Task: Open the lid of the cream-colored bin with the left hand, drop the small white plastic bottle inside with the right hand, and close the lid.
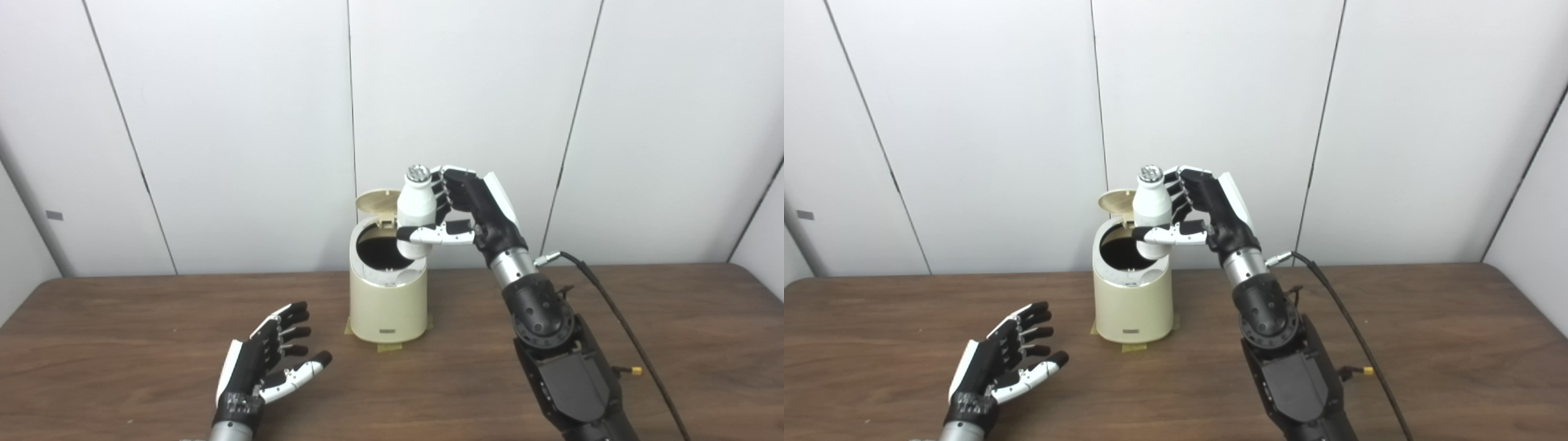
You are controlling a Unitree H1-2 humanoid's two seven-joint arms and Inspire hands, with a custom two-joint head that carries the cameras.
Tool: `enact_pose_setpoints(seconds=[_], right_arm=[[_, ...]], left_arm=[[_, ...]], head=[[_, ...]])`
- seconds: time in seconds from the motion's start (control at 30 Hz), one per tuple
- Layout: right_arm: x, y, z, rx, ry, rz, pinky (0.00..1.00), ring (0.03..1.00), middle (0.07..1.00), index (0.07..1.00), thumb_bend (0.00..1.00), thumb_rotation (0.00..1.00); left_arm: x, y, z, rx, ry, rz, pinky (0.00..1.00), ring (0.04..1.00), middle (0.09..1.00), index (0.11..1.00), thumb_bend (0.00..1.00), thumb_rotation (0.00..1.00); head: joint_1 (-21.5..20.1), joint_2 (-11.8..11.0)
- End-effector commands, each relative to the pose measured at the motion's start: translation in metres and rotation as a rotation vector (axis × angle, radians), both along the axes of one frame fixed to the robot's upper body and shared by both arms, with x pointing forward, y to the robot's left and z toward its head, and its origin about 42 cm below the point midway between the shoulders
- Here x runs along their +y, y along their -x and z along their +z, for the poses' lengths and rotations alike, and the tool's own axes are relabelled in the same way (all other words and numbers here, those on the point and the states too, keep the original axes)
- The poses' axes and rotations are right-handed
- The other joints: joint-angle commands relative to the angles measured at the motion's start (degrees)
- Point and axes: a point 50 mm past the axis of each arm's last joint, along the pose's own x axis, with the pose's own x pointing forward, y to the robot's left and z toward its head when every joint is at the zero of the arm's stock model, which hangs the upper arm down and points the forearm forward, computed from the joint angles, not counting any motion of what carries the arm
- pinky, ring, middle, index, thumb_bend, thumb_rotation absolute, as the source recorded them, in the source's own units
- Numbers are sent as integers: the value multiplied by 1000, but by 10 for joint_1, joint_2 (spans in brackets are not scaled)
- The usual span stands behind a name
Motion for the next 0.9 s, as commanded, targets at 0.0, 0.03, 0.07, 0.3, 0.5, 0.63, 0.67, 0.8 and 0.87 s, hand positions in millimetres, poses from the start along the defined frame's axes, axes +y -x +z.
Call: enact_pose_setpoints(seconds=[0.0, 0.03, 0.07, 0.3, 0.5, 0.63, 0.67, 0.8, 0.87], right_arm=[[10, -6, 33, -80, -23, 13, 322, 382, 488, 554, 491, 0], [13, -7, 33, -77, -25, 17, 315, 387, 489, 553, 491, 0], [16, -7, 33, -72, -26, 23, 312, 390, 490, 553, 491, 0], [30, -13, 31, -92, 3, 52, 318, 397, 497, 544, 493, 0], [37, -19, 29, -85, 7, 73, 353, 398, 493, 533, 496, 0], [39, -23, 29, -87, 18, 70, 309, 405, 497, 545, 492, 0], [40, -25, 29, -86, 23, 69, 306, 406, 497, 546, 492, 0], [40, -32, 30, -86, 34, 64, 307, 403, 493, 544, 492, 0], [40, -34, 31, -89, 42, 55, 306, 404, 495, 545, 492, 0]], left_arm=[[-6, -11, 23, -91, 5, -5, 668, 775, 820, 839, 703, 79], [-6, -11, 23, -92, 7, -5, 672, 774, 818, 839, 700, 75], [-6, -11, 23, -92, 9, -5, 674, 774, 817, 840, 699, 70], [-9, -13, 24, -94, 18, -8, 680, 778, 814, 837, 700, 67], [-12, -12, 25, -96, 18, -8, 669, 773, 814, 834, 703, 83], [-14, -11, 26, -98, 17, -5, 674, 778, 817, 835, 702, 81], [-14, -11, 26, -99, 20, -5, 674, 778, 817, 835, 701, 80], [-15, -10, 27, -100, 27, -5, 676, 782, 817, 836, 701, 79], [-15, -10, 27, -101, 29, -5, 678, 781, 815, 835, 703, 81]], head=[[1, -1], [1, -1], [2, -1], [9, 1], [15, 4], [17, 5], [19, 6], [21, 8], [22, 8]])
